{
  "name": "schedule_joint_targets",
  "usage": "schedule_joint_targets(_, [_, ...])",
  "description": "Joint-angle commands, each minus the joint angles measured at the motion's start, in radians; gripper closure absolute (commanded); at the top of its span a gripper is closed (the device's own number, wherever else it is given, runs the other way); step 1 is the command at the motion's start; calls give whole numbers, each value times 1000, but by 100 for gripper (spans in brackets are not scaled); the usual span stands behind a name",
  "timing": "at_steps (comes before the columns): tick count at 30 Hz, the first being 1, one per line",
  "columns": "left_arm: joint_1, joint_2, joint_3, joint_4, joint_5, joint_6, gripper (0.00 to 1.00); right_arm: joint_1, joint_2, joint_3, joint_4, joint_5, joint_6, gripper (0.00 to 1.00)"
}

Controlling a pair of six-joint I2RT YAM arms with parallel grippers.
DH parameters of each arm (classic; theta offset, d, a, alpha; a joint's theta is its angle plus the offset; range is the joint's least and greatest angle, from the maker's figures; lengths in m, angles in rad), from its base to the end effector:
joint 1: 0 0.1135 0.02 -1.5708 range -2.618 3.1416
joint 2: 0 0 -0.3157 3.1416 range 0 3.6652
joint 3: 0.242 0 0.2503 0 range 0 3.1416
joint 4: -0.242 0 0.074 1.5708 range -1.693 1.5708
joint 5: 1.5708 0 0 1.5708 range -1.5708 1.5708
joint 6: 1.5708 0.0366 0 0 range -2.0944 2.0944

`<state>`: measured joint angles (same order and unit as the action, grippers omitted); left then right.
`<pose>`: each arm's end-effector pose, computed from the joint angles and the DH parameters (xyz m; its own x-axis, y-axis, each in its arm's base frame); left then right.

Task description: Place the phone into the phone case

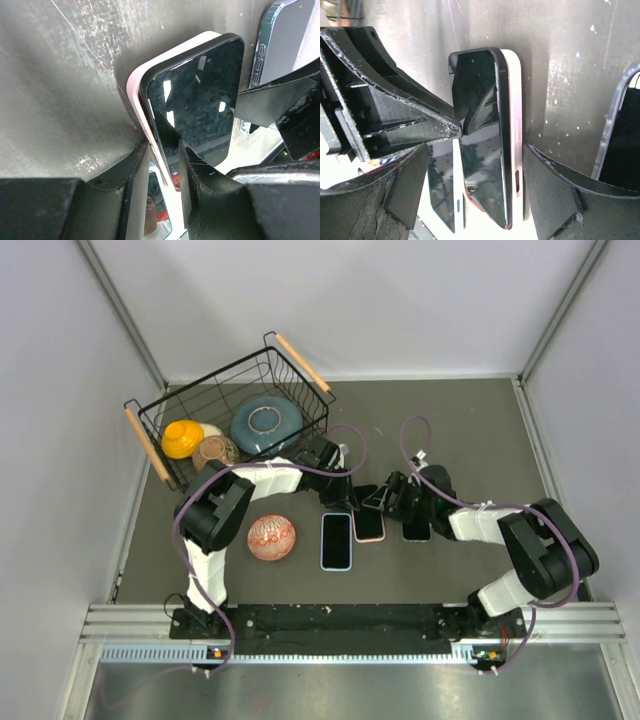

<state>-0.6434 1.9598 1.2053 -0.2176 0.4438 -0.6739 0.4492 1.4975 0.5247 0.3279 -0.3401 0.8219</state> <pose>0.3252 -0.2635 0.1944 -0.9753 0.0269 -0.2190 0.1622 0.7604 -0.6288 0.2379 0.1282 0.1961 -0.8444 0.3595 -0.3972 -0.0456 0.6905 0.7219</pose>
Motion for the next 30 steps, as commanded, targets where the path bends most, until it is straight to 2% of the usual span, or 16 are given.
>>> schedule_joint_targets(1, [-19, -15, -7, 76, 88, -10, 67, -62, 27, -125, 484, -232, 242, 28])
schedule_joint_targets(2, [-19, -15, -9, 81, 91, -10, 67, -76, 42, -146, 625, -261, 273, 30])
schedule_joint_targets(3, [-19, -15, -13, 87, 95, -15, 67, -93, 55, -159, 660, -275, 290, 30])
schedule_joint_targets(9, [-19, -16, -30, 101, 102, -18, 67, -98, 142, -195, 816, -313, 341, 33])
schedule_joint_targets(13, [-19, -30, -44, 110, 104, -23, 67, -96, 164, -200, 852, -318, 356, 42])
schedule_joint_targets(18, [-19, -39, -50, 109, 96, -18, 67, -96, 144, -207, 784, -284, 327, 57])
schedule_joint_targets(19, [-19, -41, -52, 109, 95, -18, 67, -96, 133, -209, 766, -277, 304, 63])
schedule_joint_targets(21, [-19, -45, -53, 109, 92, -18, 66, -96, 110, -209, 706, -263, 278, 70])
schedule_joint_targets(22, [-19, -45, -53, 109, 90, -16, 66, -96, 104, -210, 694, -257, 261, 78])
schedule_joint_targets(24, [-19, -47, -53, 110, 93, -16, 66, -98, 86, -212, 665, -243, 246, 87])
schedule_joint_targets(25, [-19, -45, -53, 110, 92, -21, 66, -96, 78, -215, 654, -237, 235, 96])
schedule_joint_targets(26, [-19, -47, -53, 112, 93, -21, 66, -96, 72, -213, 625, -225, 227, 99])
schedule_joint_targets(30, [-19, -47, -50, 112, 96, -23, 65, -96, 37, -190, 510, -212, 184, 100])
